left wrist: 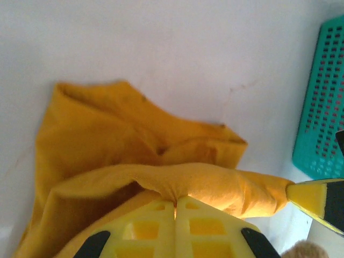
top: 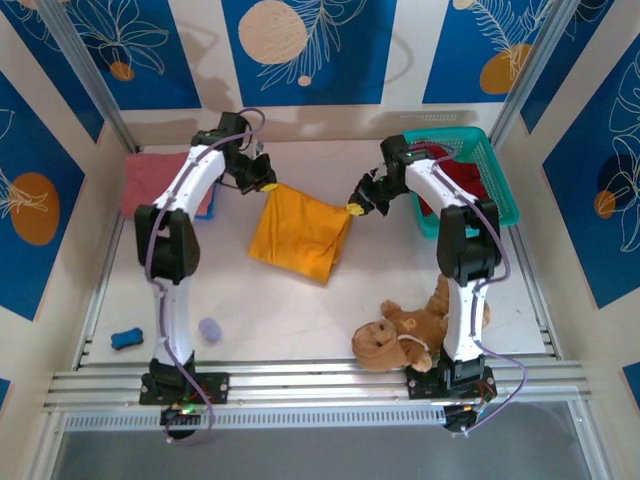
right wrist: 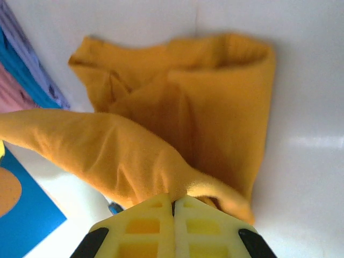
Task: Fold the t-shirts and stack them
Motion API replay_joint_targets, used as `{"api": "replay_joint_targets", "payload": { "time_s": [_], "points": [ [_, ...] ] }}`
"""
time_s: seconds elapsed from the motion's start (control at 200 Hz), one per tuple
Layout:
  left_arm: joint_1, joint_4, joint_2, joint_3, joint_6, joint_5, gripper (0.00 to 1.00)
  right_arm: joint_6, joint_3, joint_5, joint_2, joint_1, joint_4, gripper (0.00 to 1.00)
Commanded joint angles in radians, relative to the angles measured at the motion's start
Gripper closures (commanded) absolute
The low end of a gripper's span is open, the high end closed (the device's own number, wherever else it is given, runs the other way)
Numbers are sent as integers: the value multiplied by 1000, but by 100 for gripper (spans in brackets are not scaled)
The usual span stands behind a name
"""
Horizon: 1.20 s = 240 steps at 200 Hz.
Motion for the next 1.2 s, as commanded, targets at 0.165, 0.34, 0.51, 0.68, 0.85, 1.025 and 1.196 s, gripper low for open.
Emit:
{"api": "replay_joint_targets", "payload": {
  "time_s": [0.165, 0.34, 0.51, 0.68, 0.85, 1.025, 1.196],
  "points": [
    [24, 43, 374, 423, -117, 135, 100, -35, 311, 28, 241, -23, -172, 94],
    [33, 90, 442, 438, -156, 172, 73, -50, 370, 132, 233, -27, -261, 89],
    [33, 71, 382, 424, -95, 142, 52, -100, 390, 161, 167, -16, -329, 60],
    [28, 77, 221, 299, -19, 63, 50, -108, 285, 154, 61, 14, -313, 59],
    [-20, 10, 129, 141, 64, 32, 49, -41, 146, 30, 20, 83, -158, 59],
    [-45, 124, 45, -149, 61, 17, 51, 96, 67, -78, 71, 161, 23, 59],
    [-46, 140, 29, -281, 74, 9, 52, 86, 59, -60, 170, 172, -30, 59]
  ]
}}
